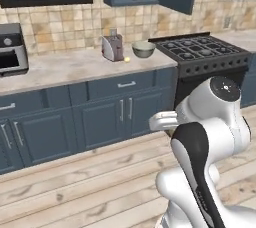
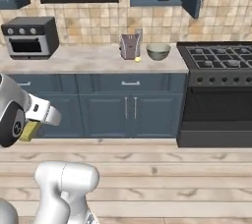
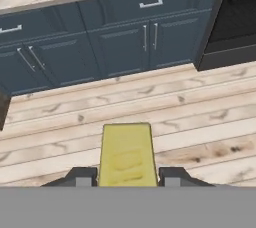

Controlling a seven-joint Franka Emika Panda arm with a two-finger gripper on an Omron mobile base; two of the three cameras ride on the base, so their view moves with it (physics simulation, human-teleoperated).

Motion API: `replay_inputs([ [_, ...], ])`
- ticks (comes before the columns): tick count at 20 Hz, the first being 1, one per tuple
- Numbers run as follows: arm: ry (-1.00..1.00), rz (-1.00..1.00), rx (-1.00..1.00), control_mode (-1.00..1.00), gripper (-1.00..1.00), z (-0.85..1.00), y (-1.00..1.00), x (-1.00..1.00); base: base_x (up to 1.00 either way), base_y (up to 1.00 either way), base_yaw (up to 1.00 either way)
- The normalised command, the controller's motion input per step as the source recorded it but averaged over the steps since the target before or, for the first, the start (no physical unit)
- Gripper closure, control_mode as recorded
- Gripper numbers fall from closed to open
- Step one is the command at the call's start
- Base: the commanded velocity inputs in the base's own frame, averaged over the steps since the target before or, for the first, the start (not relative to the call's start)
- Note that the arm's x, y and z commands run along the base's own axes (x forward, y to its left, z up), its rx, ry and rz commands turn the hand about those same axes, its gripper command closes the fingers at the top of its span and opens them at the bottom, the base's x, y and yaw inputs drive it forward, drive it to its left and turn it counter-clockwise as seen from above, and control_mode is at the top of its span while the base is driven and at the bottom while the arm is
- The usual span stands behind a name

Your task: Pick the egg and butter from the fridge and place them by the bowl for mixing.

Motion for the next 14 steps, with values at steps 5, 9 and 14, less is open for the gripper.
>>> replay_inputs([
  [5, 0.00, 0.00, 0.00, 1.00, 1.00, 0.00, 0.00, 0.00, 1.00, -0.01, 0.00],
  [9, 0.00, 0.00, 0.00, 1.00, 1.00, 0.00, 0.00, 0.00, 1.00, -0.06, 0.00],
  [14, 0.00, 0.00, 0.00, 1.00, 1.00, 0.00, 0.00, 0.00, 1.00, -0.24, 0.04],
])
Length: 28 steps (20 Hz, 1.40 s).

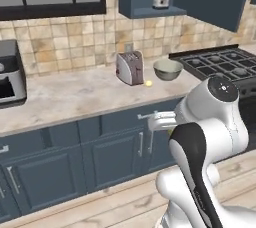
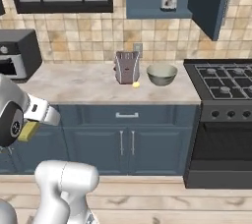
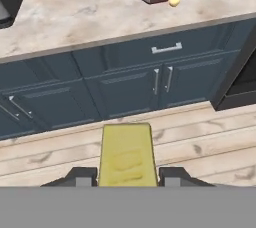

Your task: Pick the egg and butter from the fridge and place them by the bowl for mixing.

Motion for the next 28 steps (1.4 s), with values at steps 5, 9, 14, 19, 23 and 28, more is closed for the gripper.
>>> replay_inputs([
  [5, 0.00, 0.00, 0.00, 1.00, 1.00, 0.00, 0.00, 0.00, 1.00, -0.34, 0.05],
  [9, 0.00, 0.00, 0.00, 1.00, 1.00, 0.00, 0.00, 0.00, 1.00, -0.46, 0.13],
  [14, 0.00, 0.00, 0.00, 1.00, 1.00, 0.00, 0.00, 0.00, 1.00, -0.62, 0.22],
  [19, 0.00, 0.00, 0.00, 1.00, 1.00, 0.00, 0.00, 0.00, 0.80, -0.63, 0.18],
  [23, 0.00, 0.00, 0.00, 1.00, 1.00, 0.00, 0.00, 0.00, 0.08, -0.09, 0.04],
  [28, 0.00, 0.00, 0.00, 1.00, 1.00, 0.00, 0.00, 0.00, -0.01, 0.00, 0.00],
])
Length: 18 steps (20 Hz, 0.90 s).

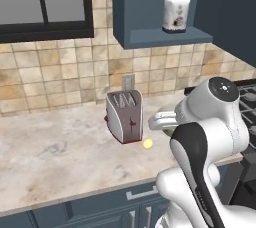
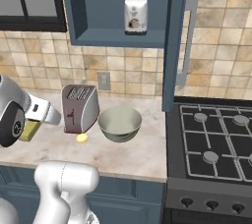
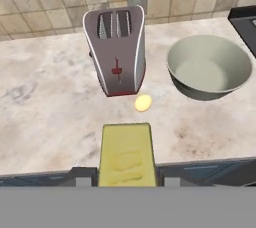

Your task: Pick the egg and butter from the fridge and place them by the bowl for mixing.

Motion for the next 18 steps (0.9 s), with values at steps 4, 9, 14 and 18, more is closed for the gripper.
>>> replay_inputs([
  [4, 0.07, -0.13, 0.02, -1.00, 1.00, -0.19, -0.21, -0.20, -0.03, 0.00, 0.00],
  [9, 0.13, -0.34, 0.04, -1.00, 1.00, -0.24, -0.42, -0.21, 0.00, 0.00, 0.00],
  [14, 0.04, -0.16, 0.01, -1.00, 1.00, -0.06, -0.18, -0.02, 0.00, 0.00, 0.00],
  [18, 0.00, -0.02, 0.00, -1.00, 1.00, -0.05, -0.22, 0.00, 0.00, 0.00, 0.00],
])
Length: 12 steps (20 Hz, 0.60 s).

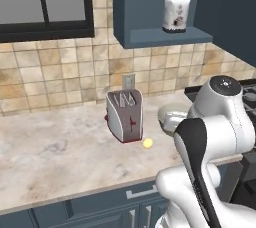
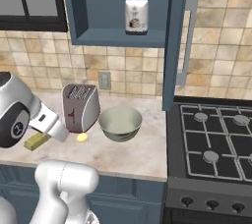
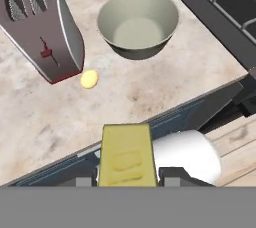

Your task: Pick the egg and butter from the fridge and place them by the bowl for mixing.

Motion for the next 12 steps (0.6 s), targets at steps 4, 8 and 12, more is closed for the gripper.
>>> replay_inputs([
  [4, 0.00, -0.06, 0.01, -1.00, 1.00, -0.19, -0.77, 0.00, 0.00, 0.00, 0.00],
  [8, 0.00, -0.07, 0.02, -1.00, 1.00, -0.21, -0.91, 0.04, 0.00, 0.00, 0.00],
  [12, 0.00, 0.00, 0.00, -1.00, 1.00, -0.22, -0.75, 0.31, 0.00, 0.00, 0.00],
])
